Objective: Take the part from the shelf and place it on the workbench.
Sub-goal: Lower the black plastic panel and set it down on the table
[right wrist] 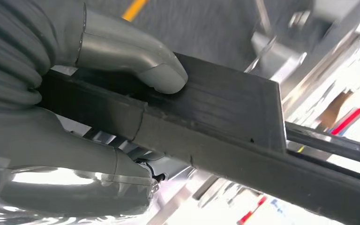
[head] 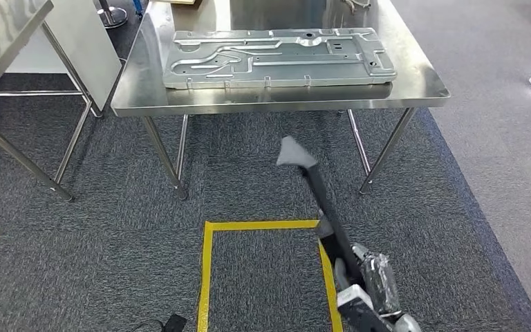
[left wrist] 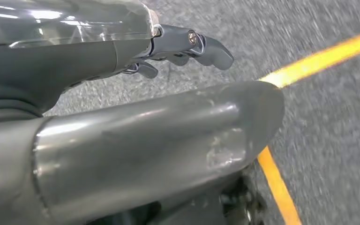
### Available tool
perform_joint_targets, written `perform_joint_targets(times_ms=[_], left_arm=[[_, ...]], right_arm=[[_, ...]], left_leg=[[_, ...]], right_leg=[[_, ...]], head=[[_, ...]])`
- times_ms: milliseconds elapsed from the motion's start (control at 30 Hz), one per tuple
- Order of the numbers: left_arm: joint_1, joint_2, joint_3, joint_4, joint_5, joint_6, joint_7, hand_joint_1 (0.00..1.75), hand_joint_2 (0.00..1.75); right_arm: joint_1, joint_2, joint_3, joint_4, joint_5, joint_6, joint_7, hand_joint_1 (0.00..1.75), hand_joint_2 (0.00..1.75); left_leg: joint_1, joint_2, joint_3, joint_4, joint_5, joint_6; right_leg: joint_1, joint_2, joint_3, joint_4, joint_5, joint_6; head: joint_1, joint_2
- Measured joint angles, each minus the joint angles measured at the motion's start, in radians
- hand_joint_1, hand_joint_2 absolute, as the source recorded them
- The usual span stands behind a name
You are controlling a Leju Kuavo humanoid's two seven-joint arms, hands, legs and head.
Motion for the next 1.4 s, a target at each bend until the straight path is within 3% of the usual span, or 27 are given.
perform_joint_targets(times_ms=[33, 67, 100, 167, 233, 333, 400, 500, 533, 567, 600, 667, 733, 800, 900, 933, 1000, 1033, 1067, 1100, 1167, 1200, 1267, 1400], left_arm=[[0.001, 0.0, -0.006, 0.0, -0.002, -0.002, 0.002, 0.0, 0.0], [0.002, 0.0, -0.012, 0.001, -0.004, -0.003, 0.005, 0.0, 0.0], [0.003, 0.0, -0.018, 0.001, -0.006, -0.004, 0.008, 0.0, 0.0], [0.002, -0.002, -0.032, 0.002, -0.011, -0.007, 0.014, 0.0, 0.0], [-0.004, -0.004, -0.047, 0.002, -0.013, -0.009, 0.022, 0.0, 0.0], [-0.01, -0.005, -0.069, 0.002, -0.016, -0.015, 0.033, 0.0, 0.0], [-0.013, -0.007, -0.085, 0.002, -0.027, -0.024, 0.041, 0.0, 0.0], [-0.018, -0.013, -0.113, 0.003, -0.044, -0.037, 0.056, 0.0, 0.0], [-0.017, -0.015, -0.121, 0.003, -0.047, -0.039, 0.06, 0.0, 0.0], [-0.017, -0.016, -0.128, 0.003, -0.049, -0.041, 0.063, 0.0, 0.0], [-0.016, -0.017, -0.135, 0.003, -0.051, -0.043, 0.065, 0.0, 0.0], [-0.018, -0.018, -0.15, 0.003, -0.052, -0.05, 0.067, 0.0, 0.0], [-0.021, -0.02, -0.164, 0.003, -0.056, -0.058, 0.07, 0.0, 0.0], [-0.025, -0.023, -0.179, 0.003, -0.061, -0.066, 0.073, 0.0, 0.0], [-0.029, -0.031, -0.201, 0.003, -0.065, -0.074, 0.073, 0.0, 0.0], [-0.032, -0.033, -0.207, 0.003, -0.066, -0.075, 0.072, 0.0, 0.0], [-0.036, -0.036, -0.217, 0.004, -0.067, -0.08, 0.071, 0.0, 0.0], [-0.037, -0.037, -0.221, 0.004, -0.067, -0.083, 0.071, 0.0, 0.0], [-0.037, -0.037, -0.226, 0.004, -0.068, -0.087, 0.071, 0.0, 0.0], [-0.037, -0.038, -0.231, 0.004, -0.068, -0.089, 0.071, 0.0, 0.0], [-0.036, -0.039, -0.239, 0.004, -0.068, -0.091, 0.072, 0.0, 0.0], [-0.036, -0.041, -0.241, 0.004, -0.067, -0.091, 0.073, 0.0, 0.0], [-0.037, -0.042, -0.245, 0.005, -0.067, -0.091, 0.078, 0.0, 0.0], [-0.039, -0.042, -0.262, 0.006, -0.067, -0.092, 0.087, 0.0, 0.0]], right_arm=[[-0.017, 0.003, -0.02, 0.012, 0.005, -0.002, 0.012, 1.75, 1.75], [-0.038, 0.004, -0.039, 0.028, 0.015, -0.004, 0.023, 1.75, 1.75], [-0.065, 0.005, -0.054, 0.047, 0.03, -0.008, 0.033, 1.75, 1.75], [-0.139, 0.01, -0.081, 0.094, 0.074, -0.024, 0.052, 1.75, 1.75], [-0.222, 0.016, -0.1, 0.147, 0.12, -0.046, 0.071, 1.75, 1.75], [-0.325, 0.018, -0.1, 0.21, 0.192, -0.067, 0.094, 1.75, 1.75], [-0.382, 0.018, -0.086, 0.23, 0.245, -0.071, 0.113, 1.75, 1.75], [-0.449, 0.017, -0.054, 0.245, 0.329, -0.061, 0.148, 1.75, 1.75], [-0.468, 0.017, -0.039, 0.251, 0.366, -0.055, 0.163, 1.75, 1.75], [-0.489, 0.017, -0.021, 0.259, 0.408, -0.049, 0.179, 1.75, 1.75], [-0.512, 0.017, 0.001, 0.269, 0.455, -0.043, 0.197, 1.75, 1.75], [-0.566, 0.016, 0.045, 0.29, 0.533, -0.027, 0.226, 1.75, 1.75], [-0.629, 0.016, 0.087, 0.319, 0.583, 0.002, 0.251, 1.75, 1.75], [-0.695, 0.016, 0.131, 0.357, 0.626, 0.034, 0.277, 1.75, 1.75], [-0.776, 0.016, 0.183, 0.405, 0.67, 0.054, 0.298, 1.75, 1.75], [-0.796, 0.016, 0.196, 0.42, 0.68, 0.055, 0.3, 1.75, 1.75], [-0.828, 0.019, 0.221, 0.452, 0.703, 0.055, 0.307, 1.75, 1.75], [-0.839, 0.02, 0.234, 0.469, 0.716, 0.055, 0.311, 1.75, 1.75], [-0.848, 0.021, 0.246, 0.485, 0.728, 0.055, 0.315, 1.75, 1.75], [-0.857, 0.021, 0.254, 0.499, 0.737, 0.056, 0.318, 1.75, 1.75], [-0.878, 0.021, 0.268, 0.521, 0.752, 0.058, 0.324, 1.75, 1.75], [-0.892, 0.022, 0.274, 0.53, 0.76, 0.062, 0.327, 1.75, 1.75], [-0.919, 0.025, 0.286, 0.546, 0.777, 0.076, 0.333, 1.75, 1.75], [-0.959, 0.02, 0.302, 0.569, 0.824, 0.104, 0.348, 1.75, 1.75]], left_leg=[[0.002, -0.001, 0.008, 0.0, -0.007, -0.002], [0.004, -0.003, 0.018, 0.0, -0.016, -0.006], [0.008, -0.005, 0.03, 0.001, -0.025, -0.011], [0.011, -0.004, 0.05, 0.007, -0.045, -0.025], [0.011, -0.002, 0.054, 0.01, -0.061, -0.039], [0.011, -0.001, 0.06, 0.02, -0.069, -0.06], [0.014, -0.003, 0.038, 0.074, -0.079, -0.067], [0.014, -0.004, -0.086, 0.258, -0.143, -0.069], [0.014, -0.004, -0.123, 0.298, -0.161, -0.068], [0.012, -0.004, -0.145, 0.303, -0.161, -0.065], [0.009, -0.004, -0.151, 0.276, -0.139, -0.06], [-0.001, -0.004, -0.138, 0.157, -0.032, -0.039], [-0.012, -0.005, -0.128, 0.067, 0.049, -0.02], [-0.018, -0.008, -0.125, 0.048, 0.061, -0.014], [-0.007, -0.015, -0.102, 0.024, 0.069, -0.005], [-0.003, -0.018, -0.094, 0.018, 0.068, -0.002], [-0.002, -0.024, -0.08, 0.016, 0.057, 0.002], [-0.001, -0.028, -0.072, 0.016, 0.05, 0.002], [0.001, -0.033, -0.062, 0.017, 0.042, 0.0], [0.002, -0.038, -0.052, 0.019, 0.032, -0.002], [0.005, -0.047, -0.031, 0.023, 0.012, -0.009], [0.005, -0.049, -0.025, 0.027, 0.002, -0.015], [0.004, -0.051, -0.024, 0.029, -0.01, -0.026], [0.004, -0.043, -0.029, 0.052, -0.036, -0.048]], right_leg=[[-0.004, -0.001, -0.03, 0.019, -0.012, 0.005], [-0.008, -0.002, -0.048, 0.01, -0.007, 0.009], [-0.012, -0.003, -0.052, -0.027, 0.022, 0.016], [-0.019, -0.008, -0.038, -0.142, 0.129, 0.024], [-0.018, -0.012, -0.03, -0.207, 0.189, 0.016], [-0.014, -0.012, -0.022, -0.213, 0.187, -0.012], [-0.012, -0.014, -0.008, -0.215, 0.179, -0.027], [-0.004, -0.018, 0.007, -0.216, 0.162, -0.042], [0.0, -0.019, 0.015, -0.216, 0.155, -0.044], [0.005, -0.018, 0.024, -0.216, 0.147, -0.047], [0.009, -0.016, 0.035, -0.216, 0.14, -0.048], [0.015, -0.015, 0.058, -0.216, 0.123, -0.049], [0.02, -0.013, 0.07, -0.216, 0.109, -0.044], [0.022, -0.012, 0.073, -0.219, 0.099, -0.033], [0.022, -0.017, 0.067, -0.196, 0.077, -0.019], [0.019, -0.017, 0.046, -0.154, 0.06, -0.016], [0.012, -0.015, -0.032, -0.025, 0.022, -0.008], [0.008, -0.015, -0.071, 0.026, 0.018, -0.004], [0.004, -0.016, -0.098, 0.047, 0.034, 0.0], [0.0, -0.016, -0.106, 0.029, 0.072, 0.003], [-0.004, -0.019, -0.08, -0.088, 0.174, 0.004], [-0.002, -0.022, -0.062, -0.144, 0.206, 0.002], [0.002, -0.025, -0.039, -0.203, 0.212, -0.007], [0.001, -0.028, -0.018, -0.225, 0.188, -0.028]], head=[[0.0, 0.0], [0.0, 0.0], [0.0, 0.0], [0.0, 0.0], [0.0, 0.0], [-0.001, 0.0], [0.0, 0.0], [-0.001, 0.0], [-0.001, 0.0], [0.0, 0.0], [-0.001, 0.0], [0.0, 0.0], [0.0, 0.0], [0.0, 0.0], [0.0, 0.0], [0.0, 0.0], [0.0, 0.0], [0.0, 0.0], [0.0, 0.0], [0.0, 0.0], [0.0, 0.0], [0.0, 0.0], [0.0, 0.0], [-0.001, 0.0]])
